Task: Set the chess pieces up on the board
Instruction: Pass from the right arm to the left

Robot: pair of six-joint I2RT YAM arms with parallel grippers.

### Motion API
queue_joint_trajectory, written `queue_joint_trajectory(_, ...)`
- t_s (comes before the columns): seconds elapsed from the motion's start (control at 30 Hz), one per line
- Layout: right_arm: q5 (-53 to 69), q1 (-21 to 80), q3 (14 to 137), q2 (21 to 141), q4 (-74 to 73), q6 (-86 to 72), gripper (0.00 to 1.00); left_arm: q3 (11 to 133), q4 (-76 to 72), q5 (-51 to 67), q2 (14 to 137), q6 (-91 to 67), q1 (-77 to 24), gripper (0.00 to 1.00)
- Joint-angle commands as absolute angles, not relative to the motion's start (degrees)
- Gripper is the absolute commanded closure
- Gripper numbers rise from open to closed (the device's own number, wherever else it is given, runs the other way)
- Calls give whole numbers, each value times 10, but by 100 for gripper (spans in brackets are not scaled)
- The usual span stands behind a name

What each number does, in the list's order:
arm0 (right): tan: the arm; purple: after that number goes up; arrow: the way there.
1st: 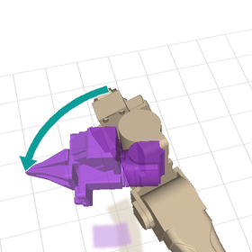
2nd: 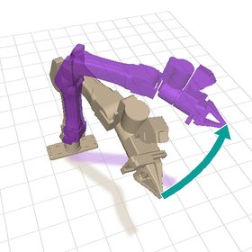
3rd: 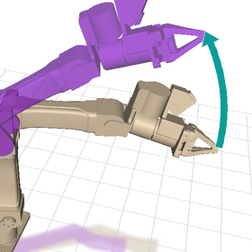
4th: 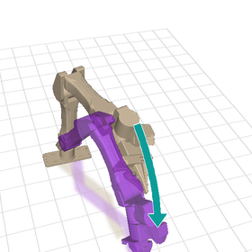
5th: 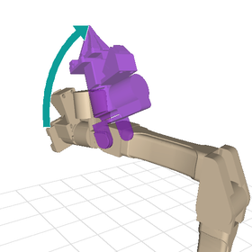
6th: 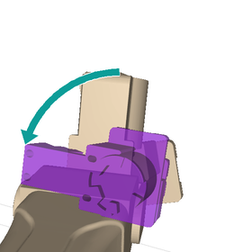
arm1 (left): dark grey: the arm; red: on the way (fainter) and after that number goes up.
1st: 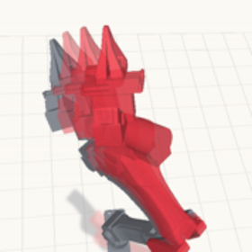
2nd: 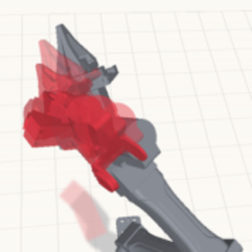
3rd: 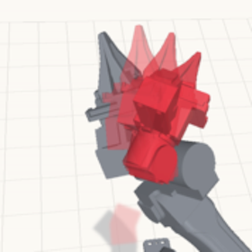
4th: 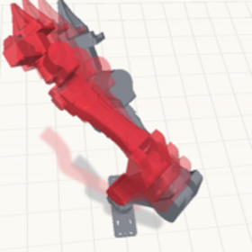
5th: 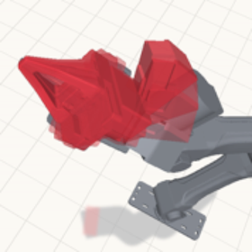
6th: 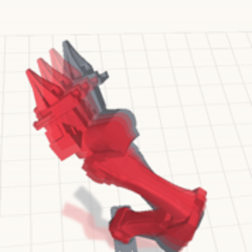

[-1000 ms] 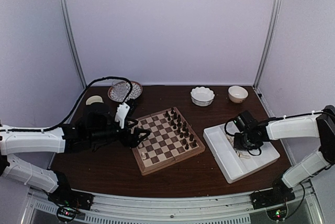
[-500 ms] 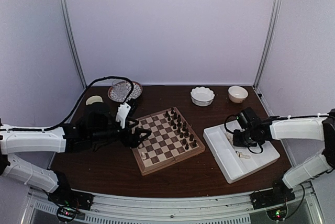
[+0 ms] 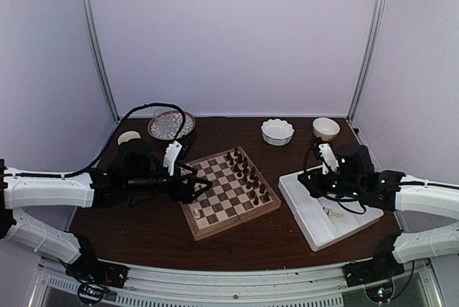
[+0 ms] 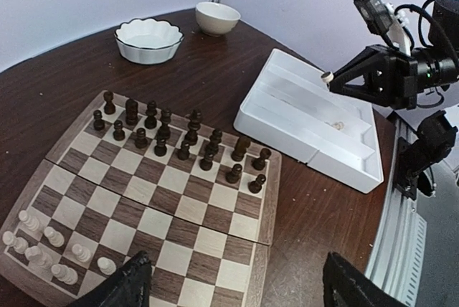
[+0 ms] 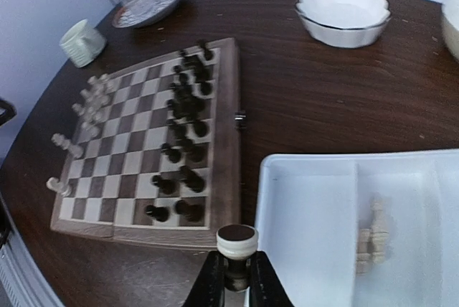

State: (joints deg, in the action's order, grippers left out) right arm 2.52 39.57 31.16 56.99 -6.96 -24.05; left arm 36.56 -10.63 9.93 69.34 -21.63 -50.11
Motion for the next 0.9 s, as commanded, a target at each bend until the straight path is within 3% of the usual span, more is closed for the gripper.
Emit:
queue_joint_trajectory(0.0, 111, 459, 352, 621, 52, -154, 89, 394, -149, 187, 726, -256, -484, 18)
queue_joint_trajectory(0.2, 132, 514, 419, 719, 101, -85, 89, 398, -193, 256, 759, -296, -475, 18)
queue_joint_trajectory(0.5, 121, 578, 409, 772, 171, -52, 90, 388, -342, 334, 827, -434, -472, 14)
queue_joint_trajectory(0.7, 83, 620, 418, 777, 152, -12, 90, 394, -482, 387, 920, -566, -472, 25)
queue_joint_trajectory(0.87, 61, 639, 431, 793, 139, 15, 90, 405, -487, 403, 943, -586, -472, 28)
